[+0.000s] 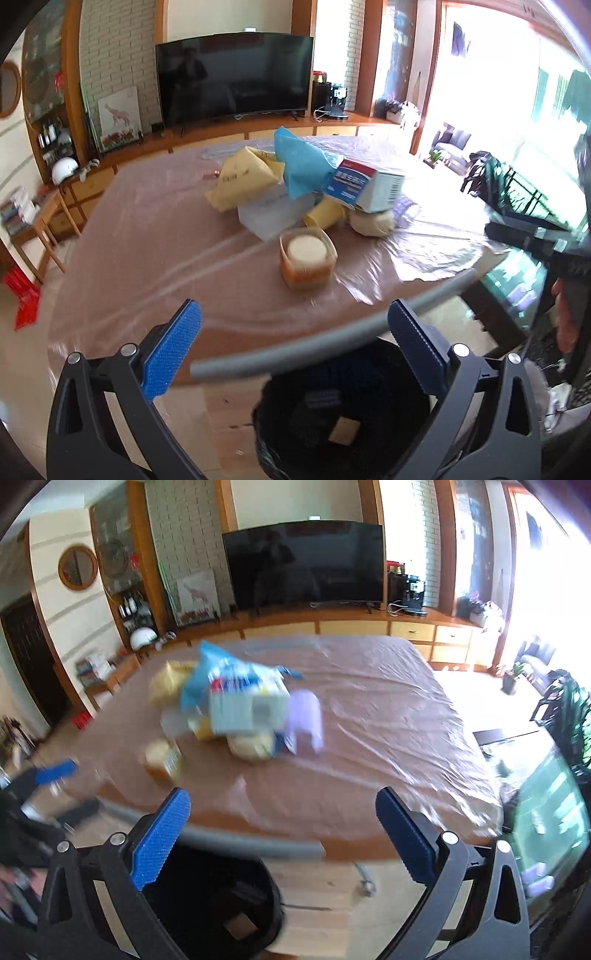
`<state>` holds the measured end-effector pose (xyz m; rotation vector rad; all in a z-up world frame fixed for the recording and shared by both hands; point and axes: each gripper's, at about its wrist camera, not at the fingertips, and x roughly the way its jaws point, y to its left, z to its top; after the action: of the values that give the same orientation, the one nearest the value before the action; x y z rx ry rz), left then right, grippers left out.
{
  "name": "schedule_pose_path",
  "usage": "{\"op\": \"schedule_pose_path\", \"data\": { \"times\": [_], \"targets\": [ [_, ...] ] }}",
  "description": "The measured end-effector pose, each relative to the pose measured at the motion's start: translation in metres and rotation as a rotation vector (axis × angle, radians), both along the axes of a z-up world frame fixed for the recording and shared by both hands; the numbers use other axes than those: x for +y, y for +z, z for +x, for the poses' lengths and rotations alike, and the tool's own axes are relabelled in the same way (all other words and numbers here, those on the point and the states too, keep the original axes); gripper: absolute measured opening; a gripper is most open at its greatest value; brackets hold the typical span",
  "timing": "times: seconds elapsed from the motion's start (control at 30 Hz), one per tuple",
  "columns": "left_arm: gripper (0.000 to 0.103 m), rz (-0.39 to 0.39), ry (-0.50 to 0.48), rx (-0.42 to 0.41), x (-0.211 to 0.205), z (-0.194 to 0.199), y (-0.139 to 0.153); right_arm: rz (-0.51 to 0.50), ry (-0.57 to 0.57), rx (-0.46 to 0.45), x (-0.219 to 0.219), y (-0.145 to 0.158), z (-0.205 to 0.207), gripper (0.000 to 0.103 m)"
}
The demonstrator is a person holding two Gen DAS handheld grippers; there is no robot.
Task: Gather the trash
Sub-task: 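Grasp the orange-rimmed container with the left tool while the right tool grasps the Naproxen box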
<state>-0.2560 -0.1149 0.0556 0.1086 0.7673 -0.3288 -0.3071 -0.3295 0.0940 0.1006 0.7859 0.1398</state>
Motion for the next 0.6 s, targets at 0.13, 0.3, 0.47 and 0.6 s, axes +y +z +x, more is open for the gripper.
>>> {"op": "schedule_pose_path", "data": {
  "times": [0.13, 0.3, 0.47, 0.6],
  "targets": [
    [0.101, 0.040, -0.008, 0.004, -0.014, 0.021, -0.008, 0.092, 0.017, 0.011, 0.010, 0.006, 0.033, 0.099],
    [0.101, 0.011, 0.000, 0.034, -0.015, 0.040, -0.014, 0.141, 0.038, 0.062, 0.026, -0.002, 0.080, 0.099],
    [0.101, -0.009, 0.020, 0.063, -0.016, 0.058, -0.019, 0.191, 0.030, 0.126, 0.036, -0.019, 0.113, 0.099],
    [0.101, -0.051, 0.023, 0.098, -0.012, 0.068, -0.024, 0.181, 0.015, 0.140, 0.036, -0.030, 0.128, 0.099]
  ]
}}
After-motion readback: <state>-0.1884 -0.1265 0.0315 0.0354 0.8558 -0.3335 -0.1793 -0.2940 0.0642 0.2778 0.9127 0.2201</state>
